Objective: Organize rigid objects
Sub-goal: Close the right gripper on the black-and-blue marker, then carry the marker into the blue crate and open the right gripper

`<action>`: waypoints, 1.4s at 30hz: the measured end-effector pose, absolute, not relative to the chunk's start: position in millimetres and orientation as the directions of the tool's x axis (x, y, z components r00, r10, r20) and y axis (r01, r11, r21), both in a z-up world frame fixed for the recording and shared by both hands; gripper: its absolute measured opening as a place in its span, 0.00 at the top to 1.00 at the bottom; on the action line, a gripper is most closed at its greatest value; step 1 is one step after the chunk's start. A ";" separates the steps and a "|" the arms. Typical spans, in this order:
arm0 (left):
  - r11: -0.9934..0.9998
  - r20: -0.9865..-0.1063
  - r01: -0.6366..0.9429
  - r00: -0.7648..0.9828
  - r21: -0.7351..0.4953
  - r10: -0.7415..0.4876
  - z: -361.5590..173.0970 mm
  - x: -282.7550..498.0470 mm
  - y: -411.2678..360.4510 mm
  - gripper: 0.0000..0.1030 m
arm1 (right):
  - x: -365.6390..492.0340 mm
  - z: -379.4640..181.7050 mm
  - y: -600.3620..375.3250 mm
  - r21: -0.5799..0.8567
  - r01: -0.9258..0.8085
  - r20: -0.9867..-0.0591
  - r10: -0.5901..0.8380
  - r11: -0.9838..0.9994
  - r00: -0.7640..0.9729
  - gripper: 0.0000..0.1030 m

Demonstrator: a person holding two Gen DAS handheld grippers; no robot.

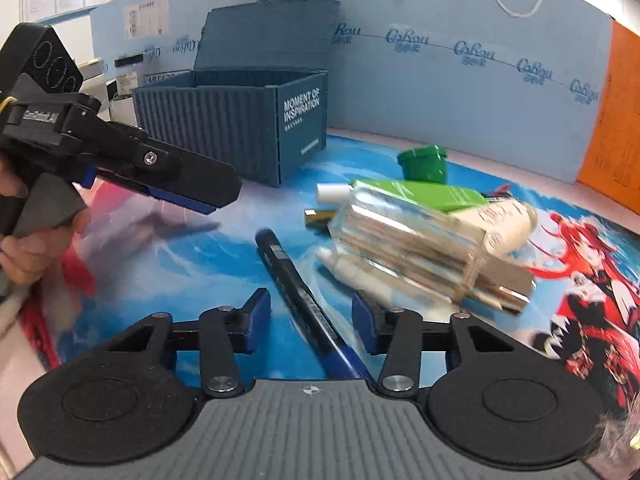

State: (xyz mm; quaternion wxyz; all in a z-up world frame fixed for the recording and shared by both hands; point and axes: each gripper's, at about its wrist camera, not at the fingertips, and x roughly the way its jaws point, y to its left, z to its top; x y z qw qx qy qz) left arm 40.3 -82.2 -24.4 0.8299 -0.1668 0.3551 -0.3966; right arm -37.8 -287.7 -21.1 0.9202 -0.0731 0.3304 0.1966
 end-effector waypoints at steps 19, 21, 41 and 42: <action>0.576 -0.348 0.564 0.466 -0.592 -0.814 24.6 39.1 -62.6 0.00 | -57.7 36.4 -259.4 0.102 -0.261 -0.505 0.276 0.960 0.818 0.88; 0.590 -0.334 0.563 0.496 -0.579 -0.801 41.3 38.4 -56.3 0.00 | -60.4 49.2 -253.5 0.094 -0.262 -0.459 0.276 0.960 0.844 0.88; 0.644 -0.178 0.418 0.735 -0.641 -0.655 92.7 88.1 77.3 0.00 | 44.2 93.6 -129.0 -0.392 -0.527 -0.366 0.398 0.754 0.841 0.88; 0.652 -0.191 0.413 0.734 -0.635 -0.651 91.3 91.4 80.2 0.00 | 53.1 90.2 -122.7 -0.402 -0.554 -0.390 0.411 0.729 0.824 0.88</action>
